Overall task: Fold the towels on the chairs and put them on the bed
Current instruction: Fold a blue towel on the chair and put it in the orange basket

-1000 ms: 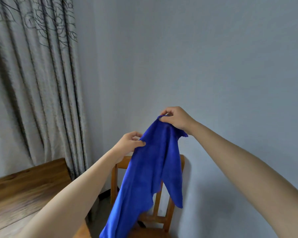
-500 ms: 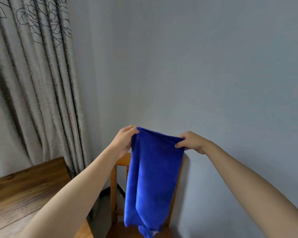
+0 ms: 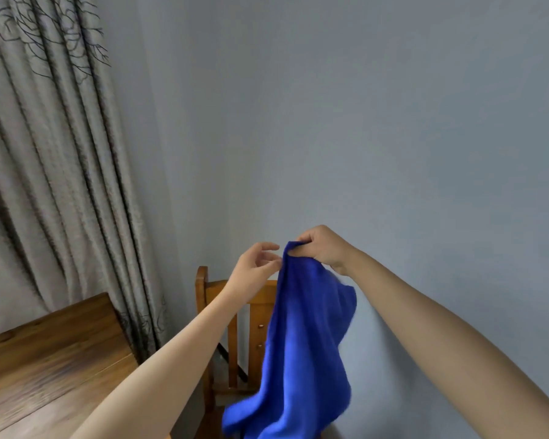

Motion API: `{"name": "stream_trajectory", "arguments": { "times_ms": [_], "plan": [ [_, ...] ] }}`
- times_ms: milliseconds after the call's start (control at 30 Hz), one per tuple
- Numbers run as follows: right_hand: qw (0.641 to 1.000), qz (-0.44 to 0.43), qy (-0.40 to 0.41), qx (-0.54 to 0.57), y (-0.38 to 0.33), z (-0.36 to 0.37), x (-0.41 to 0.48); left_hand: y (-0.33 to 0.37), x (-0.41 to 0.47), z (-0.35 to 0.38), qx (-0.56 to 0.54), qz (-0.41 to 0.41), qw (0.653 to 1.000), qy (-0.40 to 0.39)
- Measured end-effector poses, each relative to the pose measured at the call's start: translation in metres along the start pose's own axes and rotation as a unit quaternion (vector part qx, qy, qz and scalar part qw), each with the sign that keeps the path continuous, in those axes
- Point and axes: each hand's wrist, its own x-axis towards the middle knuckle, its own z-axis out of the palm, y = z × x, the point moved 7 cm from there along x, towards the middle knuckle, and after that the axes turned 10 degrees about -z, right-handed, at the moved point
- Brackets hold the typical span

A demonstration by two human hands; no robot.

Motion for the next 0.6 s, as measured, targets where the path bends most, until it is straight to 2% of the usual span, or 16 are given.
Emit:
{"name": "stream_trajectory", "arguments": {
  "times_ms": [133,267,433,600],
  "plan": [
    [1.000,0.001,-0.014,-0.020,-0.001,0.004,0.000,0.011,-0.010,-0.009,-0.013,0.051,0.997,0.051],
    [0.999,0.007,-0.022,-0.036,0.000,0.007,-0.005,0.021,-0.016,-0.012,0.057,0.105,0.989,0.082],
    [0.998,0.010,-0.047,-0.034,0.006,0.016,-0.010,0.023,-0.012,-0.013,0.113,0.098,0.983,0.103],
    [0.998,0.006,-0.057,-0.038,0.011,0.020,-0.012,0.023,-0.014,-0.012,0.093,0.081,0.990,0.073]
  ]
}}
